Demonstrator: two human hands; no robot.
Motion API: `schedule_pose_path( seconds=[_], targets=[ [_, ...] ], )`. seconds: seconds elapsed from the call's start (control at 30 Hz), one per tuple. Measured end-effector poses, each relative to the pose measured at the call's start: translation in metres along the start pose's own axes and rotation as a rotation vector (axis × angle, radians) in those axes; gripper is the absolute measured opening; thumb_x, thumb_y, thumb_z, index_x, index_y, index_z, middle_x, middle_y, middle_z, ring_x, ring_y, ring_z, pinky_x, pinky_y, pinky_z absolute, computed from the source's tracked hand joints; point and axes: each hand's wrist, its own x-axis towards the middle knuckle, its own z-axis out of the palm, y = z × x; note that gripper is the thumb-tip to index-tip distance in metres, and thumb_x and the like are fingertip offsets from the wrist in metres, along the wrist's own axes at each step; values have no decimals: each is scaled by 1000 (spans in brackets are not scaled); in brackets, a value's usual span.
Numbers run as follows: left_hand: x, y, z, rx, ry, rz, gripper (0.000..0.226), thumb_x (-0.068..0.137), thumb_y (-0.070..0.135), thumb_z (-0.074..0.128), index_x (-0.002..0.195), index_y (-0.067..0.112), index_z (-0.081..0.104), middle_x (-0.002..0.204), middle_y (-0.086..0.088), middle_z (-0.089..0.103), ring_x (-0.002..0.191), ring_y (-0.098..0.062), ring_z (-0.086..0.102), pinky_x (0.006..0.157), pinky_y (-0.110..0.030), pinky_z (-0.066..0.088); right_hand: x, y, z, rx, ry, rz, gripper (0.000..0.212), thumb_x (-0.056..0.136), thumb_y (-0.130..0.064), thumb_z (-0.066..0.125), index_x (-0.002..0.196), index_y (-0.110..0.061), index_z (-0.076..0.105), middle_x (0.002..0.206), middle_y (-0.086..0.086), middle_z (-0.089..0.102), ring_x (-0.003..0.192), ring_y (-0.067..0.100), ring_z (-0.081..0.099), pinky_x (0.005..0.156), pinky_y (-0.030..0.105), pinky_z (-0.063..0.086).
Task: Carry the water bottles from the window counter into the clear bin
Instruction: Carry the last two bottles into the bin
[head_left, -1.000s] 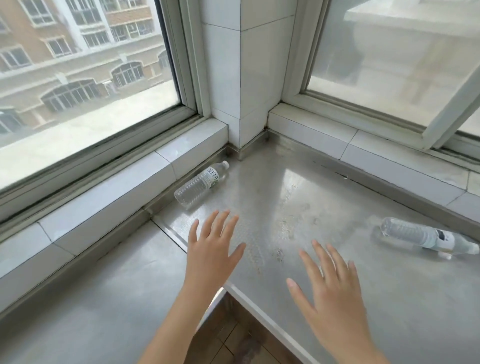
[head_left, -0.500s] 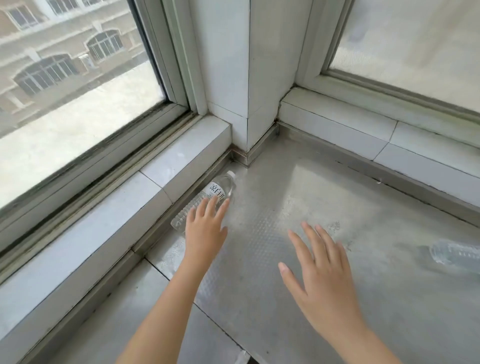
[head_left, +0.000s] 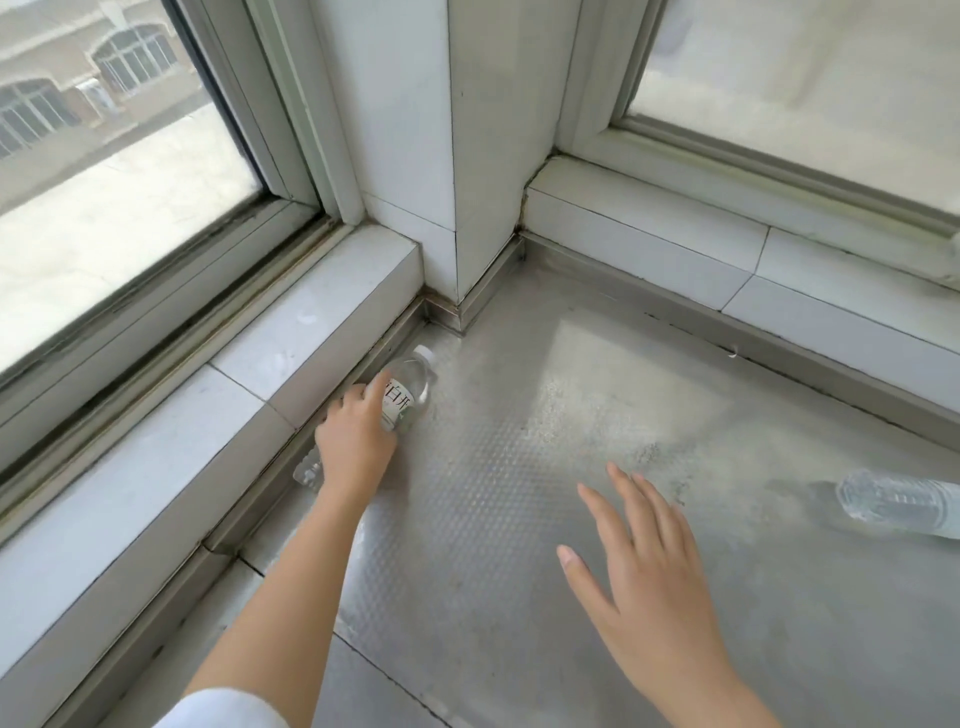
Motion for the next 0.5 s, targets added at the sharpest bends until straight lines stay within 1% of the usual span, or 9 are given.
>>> schedule_pose_path(
  seconds=[0.03, 0.07, 0.1, 0.17, 0.23, 0.33, 0.4, 0.5],
  targets=[
    [0, 2, -7, -48, -46, -31, 73, 77, 28, 76, 143, 36, 44, 115, -8, 64, 100, -34, 62, 69, -37, 44, -1, 3, -1, 9, 8, 8, 66, 96, -57, 16, 131, -17, 55, 145, 12, 45, 133, 29, 34, 105, 46, 23],
    [-1, 4, -13, -98, -84, -56, 77, 76, 27, 75, 144, 39, 42, 116, -6, 64, 104, -32, 61, 71, -36, 42, -3, 5, -2, 21, 16, 18, 66, 96, -57, 15, 131, -17, 55, 145, 11, 45, 133, 29, 34, 105, 46, 23],
    [-5, 7, -19, -158, -110, -85, 79, 73, 27, 75, 143, 42, 42, 115, -3, 65, 105, -29, 61, 72, -34, 42, -5, 8, -3, 33, 23, 30, 66, 96, -58, 15, 130, -17, 55, 145, 11, 45, 133, 29, 34, 105, 45, 24],
    [-16, 19, -32, -310, -137, -121, 83, 65, 31, 80, 137, 49, 44, 110, 3, 68, 102, -23, 63, 74, -33, 45, -9, 16, -4, 57, 31, 57, 66, 95, -58, 16, 130, -18, 55, 145, 11, 44, 134, 28, 32, 105, 44, 24],
    [-29, 37, -41, -468, -177, -132, 83, 59, 31, 84, 130, 52, 48, 105, 12, 69, 99, -17, 65, 75, -33, 49, -14, 29, -3, 76, 31, 95, 65, 95, -58, 17, 131, -19, 54, 146, 10, 43, 135, 27, 31, 105, 43, 23],
    [-47, 72, -49, -647, -244, -118, 83, 54, 29, 89, 124, 54, 53, 100, 16, 69, 91, -6, 68, 72, -29, 49, -23, 53, 0, 85, 57, 154, 61, 91, -58, 29, 133, -19, 53, 148, 9, 42, 137, 25, 28, 106, 42, 23],
    [-59, 97, -49, -734, -289, -87, 86, 48, 34, 91, 121, 57, 53, 100, 14, 71, 87, -3, 69, 77, -34, 55, -29, 71, 0, 91, 91, 199, 60, 89, -56, 33, 133, -20, 53, 149, 8, 41, 138, 24, 26, 109, 44, 28],
    [-77, 139, -46, -872, -360, -76, 91, 39, 40, 90, 121, 56, 55, 98, 11, 74, 87, -10, 73, 82, -44, 59, -35, 99, -6, 127, 121, 269, 59, 89, -55, 32, 133, -21, 51, 148, 8, 40, 138, 24, 25, 110, 47, 33]
  ],
)
